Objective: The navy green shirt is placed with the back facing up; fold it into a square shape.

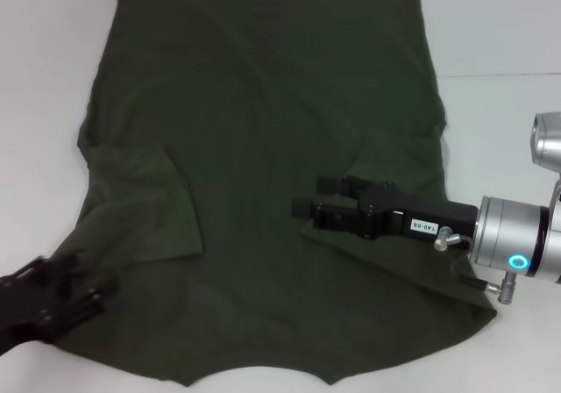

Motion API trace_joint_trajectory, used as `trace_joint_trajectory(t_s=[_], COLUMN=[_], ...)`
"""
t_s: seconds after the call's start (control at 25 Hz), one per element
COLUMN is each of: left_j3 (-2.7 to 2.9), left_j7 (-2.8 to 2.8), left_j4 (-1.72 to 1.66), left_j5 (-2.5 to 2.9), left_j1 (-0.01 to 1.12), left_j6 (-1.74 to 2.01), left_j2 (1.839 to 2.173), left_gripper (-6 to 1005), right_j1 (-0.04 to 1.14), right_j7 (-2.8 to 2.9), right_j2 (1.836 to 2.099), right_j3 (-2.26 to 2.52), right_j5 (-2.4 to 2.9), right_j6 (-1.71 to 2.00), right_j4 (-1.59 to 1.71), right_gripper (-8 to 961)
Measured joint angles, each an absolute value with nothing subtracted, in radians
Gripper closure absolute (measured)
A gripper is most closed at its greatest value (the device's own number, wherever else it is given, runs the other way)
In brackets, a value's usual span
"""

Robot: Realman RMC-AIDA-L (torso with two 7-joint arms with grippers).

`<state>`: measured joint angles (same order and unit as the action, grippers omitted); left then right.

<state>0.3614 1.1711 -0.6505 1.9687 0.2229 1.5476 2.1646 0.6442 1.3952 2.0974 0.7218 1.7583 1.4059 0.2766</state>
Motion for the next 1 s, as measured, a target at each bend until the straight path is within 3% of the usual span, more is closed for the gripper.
trace_joint_trajectory(t_s=[1.0], left_j3=[0.226], left_j7=[1.168], left_j4=[-0.698], left_j5=[2.113], left_j1=[0.191], left_j6=[1.416], left_j2=[2.166], left_gripper=[170], right_j1=[0.670], right_j7=[1.400], right_j2=[2.091], right_j3=[0.750], right_j5=[1.757], right_j6=[1.395], right_j4=[0.296], right_gripper=[12])
